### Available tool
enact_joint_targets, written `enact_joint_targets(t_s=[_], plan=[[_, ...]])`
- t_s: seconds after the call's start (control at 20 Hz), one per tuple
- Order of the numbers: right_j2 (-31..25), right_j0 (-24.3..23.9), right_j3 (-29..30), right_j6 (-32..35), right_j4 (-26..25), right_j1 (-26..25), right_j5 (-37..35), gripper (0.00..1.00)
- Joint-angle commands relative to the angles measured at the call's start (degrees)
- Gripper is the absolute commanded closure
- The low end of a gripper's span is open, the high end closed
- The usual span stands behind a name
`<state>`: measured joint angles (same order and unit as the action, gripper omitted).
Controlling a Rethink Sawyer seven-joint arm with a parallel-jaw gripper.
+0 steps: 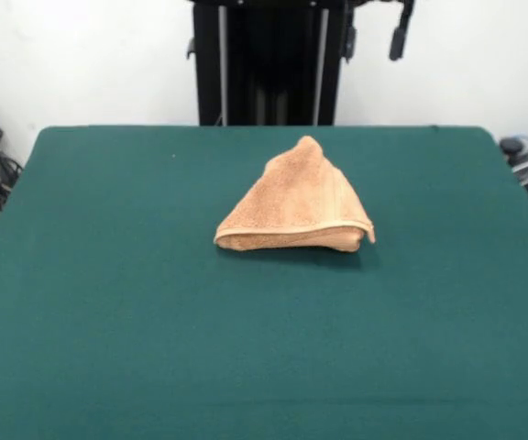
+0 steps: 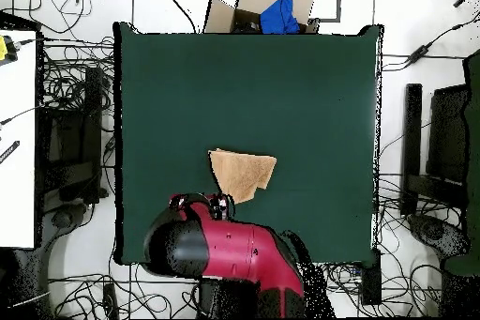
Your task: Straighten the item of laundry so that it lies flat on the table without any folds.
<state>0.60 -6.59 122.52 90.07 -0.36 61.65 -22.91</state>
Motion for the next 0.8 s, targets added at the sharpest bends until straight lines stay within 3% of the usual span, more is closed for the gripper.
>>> enact_joint_targets(t_s=[0.05,0.8], plan=[[-5.22,-4.2,3.41,2.5,1.43,2.51,-2.52,0.0],[-6.1,-5.34,3.0,4.2,0.77,2.03,-2.29,0.0]])
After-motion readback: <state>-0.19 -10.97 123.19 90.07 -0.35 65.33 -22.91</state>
